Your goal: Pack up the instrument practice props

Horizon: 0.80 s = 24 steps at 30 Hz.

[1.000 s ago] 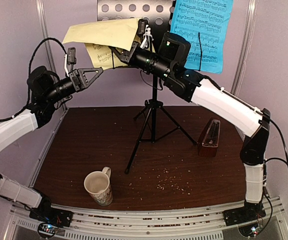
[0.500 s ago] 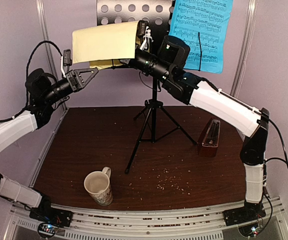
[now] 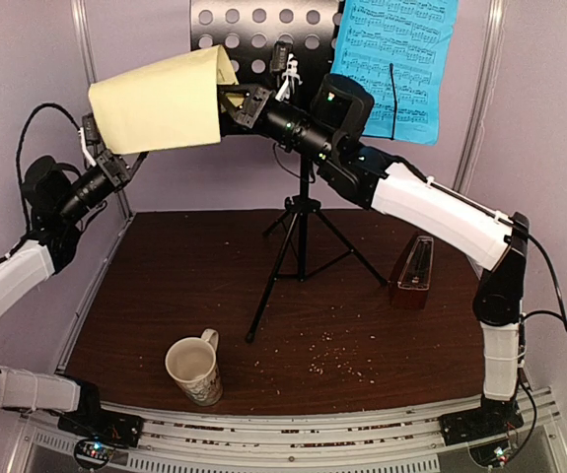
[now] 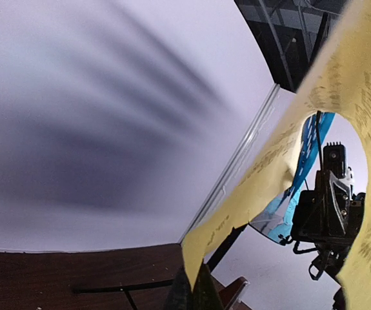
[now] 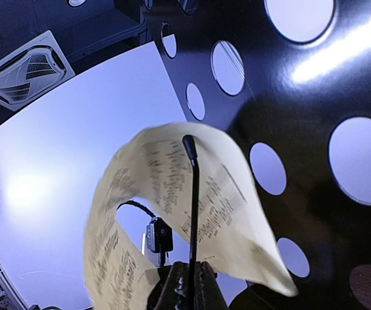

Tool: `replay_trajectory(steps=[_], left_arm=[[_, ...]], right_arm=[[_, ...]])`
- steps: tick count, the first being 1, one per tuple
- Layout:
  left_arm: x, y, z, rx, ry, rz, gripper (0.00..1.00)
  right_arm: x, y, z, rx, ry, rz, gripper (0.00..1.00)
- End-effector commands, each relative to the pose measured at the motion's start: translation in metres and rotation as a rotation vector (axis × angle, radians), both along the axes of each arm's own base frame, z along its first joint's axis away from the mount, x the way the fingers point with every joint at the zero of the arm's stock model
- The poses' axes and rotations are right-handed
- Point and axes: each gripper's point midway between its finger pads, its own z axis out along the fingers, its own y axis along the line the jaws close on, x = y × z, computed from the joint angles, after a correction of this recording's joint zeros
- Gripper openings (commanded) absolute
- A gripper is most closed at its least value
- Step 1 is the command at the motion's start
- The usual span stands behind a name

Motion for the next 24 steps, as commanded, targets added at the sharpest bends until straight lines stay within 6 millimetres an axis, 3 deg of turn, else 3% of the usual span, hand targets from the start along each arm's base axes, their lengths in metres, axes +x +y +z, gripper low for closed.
replay_trajectory(steps=[1, 4, 10, 16, 24], left_arm=[[-0.005, 0.034, 0.010, 0.001, -0.039, 0.159, 0.00], [-0.004, 0.057, 0.004, 0.078, -0.041, 0.313, 0.00], [-0.004, 0.108, -0.031, 0.221, 0.044, 0.643, 0.00], [-0.019, 0.139, -0.051, 0.394, 0.089, 0.834, 0.00], [-0.041, 0.173, -0.049, 0.565, 0.110, 1.034, 0.00]], right_arm=[[-0.010, -0.008, 0.013, 0.023, -0.028, 0.019, 0.00], [-0.009, -0.008, 0.013, 0.024, -0.024, 0.019, 0.00], [-0.008, -0.010, 0.013, 0.028, -0.021, 0.020, 0.00], [-0.011, -0.012, 0.016, 0.030, -0.031, 0.028, 0.14], [-0.020, -0.022, 0.022, 0.041, -0.058, 0.027, 0.30]])
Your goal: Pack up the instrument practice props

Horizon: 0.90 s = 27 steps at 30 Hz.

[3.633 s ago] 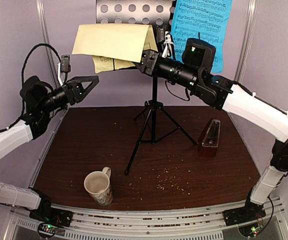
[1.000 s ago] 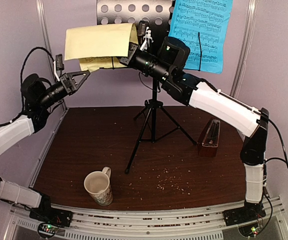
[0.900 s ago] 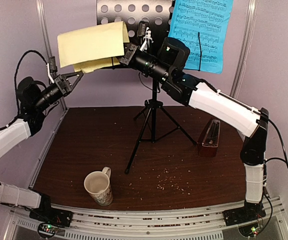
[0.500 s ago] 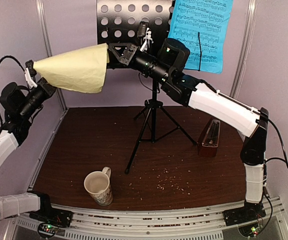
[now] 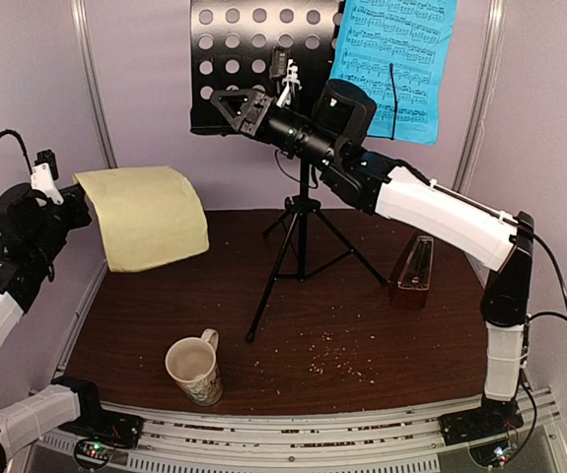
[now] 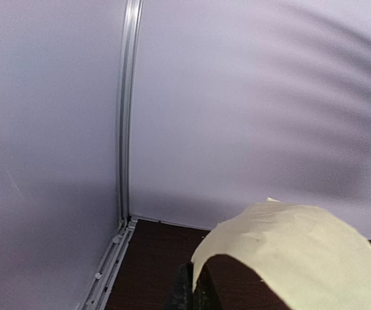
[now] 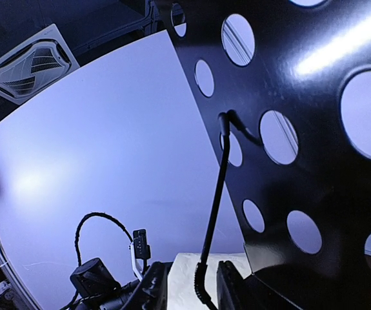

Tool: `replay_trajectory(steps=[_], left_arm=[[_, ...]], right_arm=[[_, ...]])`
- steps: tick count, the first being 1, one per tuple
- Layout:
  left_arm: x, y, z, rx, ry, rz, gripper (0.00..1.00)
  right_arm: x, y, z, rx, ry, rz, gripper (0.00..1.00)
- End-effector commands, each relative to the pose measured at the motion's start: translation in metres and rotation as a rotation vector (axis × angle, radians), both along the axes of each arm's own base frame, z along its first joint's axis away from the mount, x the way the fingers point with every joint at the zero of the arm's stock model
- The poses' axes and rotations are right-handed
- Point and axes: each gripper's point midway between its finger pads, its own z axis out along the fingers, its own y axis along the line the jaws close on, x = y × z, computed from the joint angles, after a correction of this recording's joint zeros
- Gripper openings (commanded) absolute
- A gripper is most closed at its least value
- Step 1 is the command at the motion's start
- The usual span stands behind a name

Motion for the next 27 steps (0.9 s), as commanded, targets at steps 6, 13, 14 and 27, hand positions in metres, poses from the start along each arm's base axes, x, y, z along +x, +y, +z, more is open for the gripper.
replay_trajectory(steps=[6, 13, 14, 27], left_arm=[[-0.023, 0.040, 0.021, 0.262, 0.031, 0.231, 0.00], [-0.031, 0.051, 0.036, 0.419, 0.019, 0.308, 0.00], [-0.029, 0.046, 0.036, 0.445, 0.011, 0.282, 0.00], [0.056, -0.050, -0.068, 0.498, 0.206, -0.172, 0.00]], right_arm=[[-0.026, -0.033, 0.036, 0.035, -0.095, -0.003, 0.47], [-0.049, -0.062, 0.042, 0.038, -0.165, -0.029, 0.75], [-0.052, -0.065, 0.044, 0.038, -0.177, -0.031, 0.78], [-0.084, -0.117, 0.025, -0.063, -0.251, -0.119, 0.94]])
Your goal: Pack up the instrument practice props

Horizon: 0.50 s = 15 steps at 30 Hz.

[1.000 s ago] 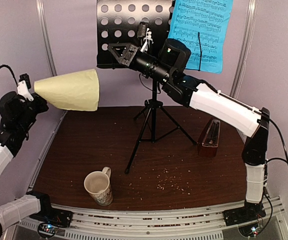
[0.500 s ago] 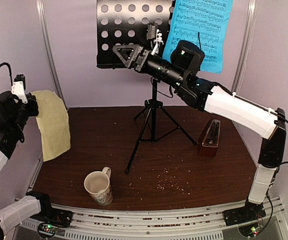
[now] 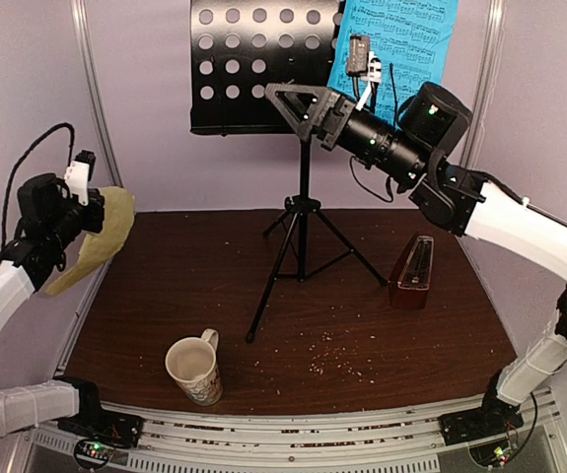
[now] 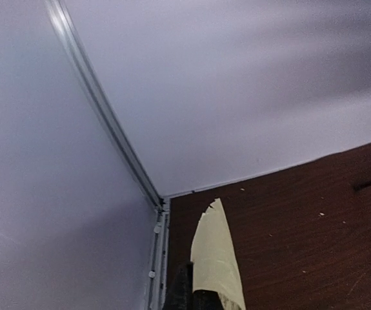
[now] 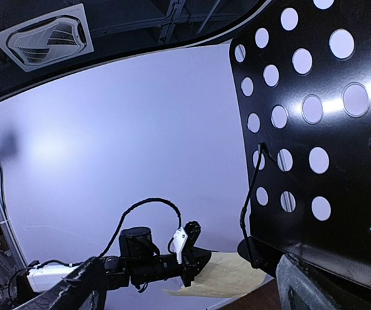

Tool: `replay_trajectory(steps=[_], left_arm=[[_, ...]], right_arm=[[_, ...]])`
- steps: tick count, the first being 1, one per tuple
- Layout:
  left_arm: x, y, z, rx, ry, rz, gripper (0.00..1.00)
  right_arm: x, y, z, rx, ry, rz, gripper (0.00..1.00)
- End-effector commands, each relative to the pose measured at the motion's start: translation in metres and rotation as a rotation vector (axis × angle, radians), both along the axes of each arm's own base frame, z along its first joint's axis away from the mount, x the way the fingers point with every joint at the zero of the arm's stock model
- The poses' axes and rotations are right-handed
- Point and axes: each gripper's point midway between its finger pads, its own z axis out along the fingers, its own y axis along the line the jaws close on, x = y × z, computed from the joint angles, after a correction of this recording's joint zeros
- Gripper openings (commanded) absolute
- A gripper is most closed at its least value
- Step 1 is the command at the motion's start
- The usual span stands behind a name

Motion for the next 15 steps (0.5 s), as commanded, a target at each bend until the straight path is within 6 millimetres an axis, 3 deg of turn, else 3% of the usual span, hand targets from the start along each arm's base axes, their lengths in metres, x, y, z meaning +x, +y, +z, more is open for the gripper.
replay_trajectory(steps=[1, 4, 8, 15], left_arm=[[0.028, -0.059, -0.049, 0.052, 0.110, -0.161, 0.00], [0.046, -0.091, -0.106, 0.107, 0.260, -0.204, 0.00], [0.054, -0.116, -0.161, 0.142, 0.394, -0.247, 0.00], [0.049, -0.159, -0.221, 0.166, 0.554, -0.352, 0.00]], right_arm=[[-0.015, -0.030, -0.001, -0.007, -0.061, -0.055, 0.94], [-0.030, -0.051, -0.002, 0.003, -0.081, -0.073, 0.95], [-0.039, -0.073, -0.011, -0.013, -0.092, -0.120, 0.97], [-0.030, -0.097, -0.045, -0.113, -0.053, -0.261, 0.98]])
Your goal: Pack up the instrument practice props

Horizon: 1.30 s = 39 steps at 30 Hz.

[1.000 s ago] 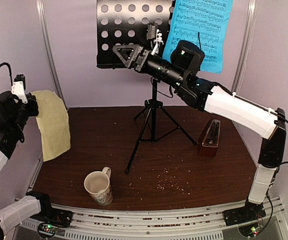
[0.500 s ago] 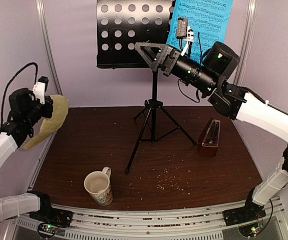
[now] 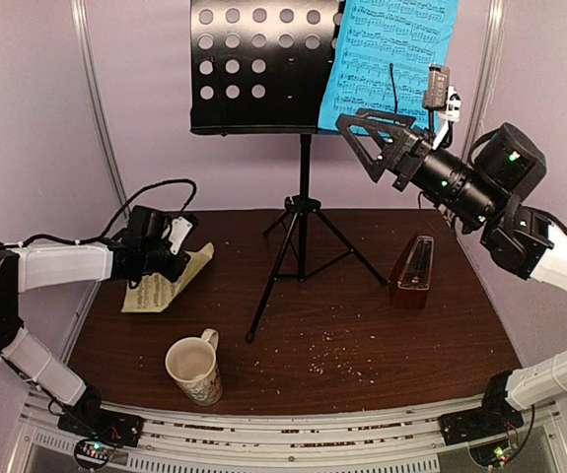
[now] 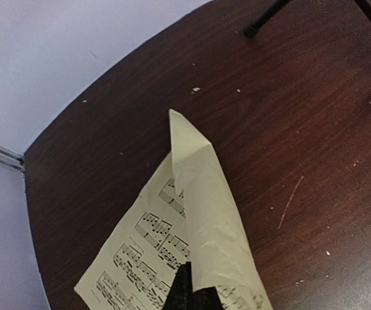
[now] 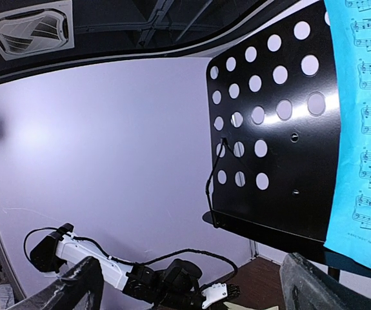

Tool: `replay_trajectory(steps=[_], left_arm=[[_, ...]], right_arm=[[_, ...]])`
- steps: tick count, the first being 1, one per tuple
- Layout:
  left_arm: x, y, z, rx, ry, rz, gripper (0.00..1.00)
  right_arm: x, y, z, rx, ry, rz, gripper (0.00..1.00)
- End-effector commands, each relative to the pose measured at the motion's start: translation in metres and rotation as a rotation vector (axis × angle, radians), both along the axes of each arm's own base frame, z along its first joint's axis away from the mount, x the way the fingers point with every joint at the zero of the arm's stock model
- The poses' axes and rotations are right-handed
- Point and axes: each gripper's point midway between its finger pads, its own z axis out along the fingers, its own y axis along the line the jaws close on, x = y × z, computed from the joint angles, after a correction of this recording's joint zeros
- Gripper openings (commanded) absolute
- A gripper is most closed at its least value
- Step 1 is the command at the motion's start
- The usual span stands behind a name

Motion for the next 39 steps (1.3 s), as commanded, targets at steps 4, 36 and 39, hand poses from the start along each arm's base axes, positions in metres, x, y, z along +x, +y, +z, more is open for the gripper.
replay_trajectory(steps=[4, 36, 39], left_arm=[[-0.002, -0.037, -0.021, -0.047, 0.080, -0.093, 0.03], [-0.030, 0.073, 0.206, -0.496, -0.482, 0.113, 0.91], [-0.036, 0.076, 0.213, -0.491, -0.507, 0.116, 0.91]], right_arm=[[0.019, -0.020, -0.048, -0.112, 0.062, -0.172, 0.98], [0.154, 0.018, -0.250, -0.270, 0.425, -0.219, 0.67], [0.173, 0.026, -0.241, -0.231, 0.397, -0.211, 0.65]])
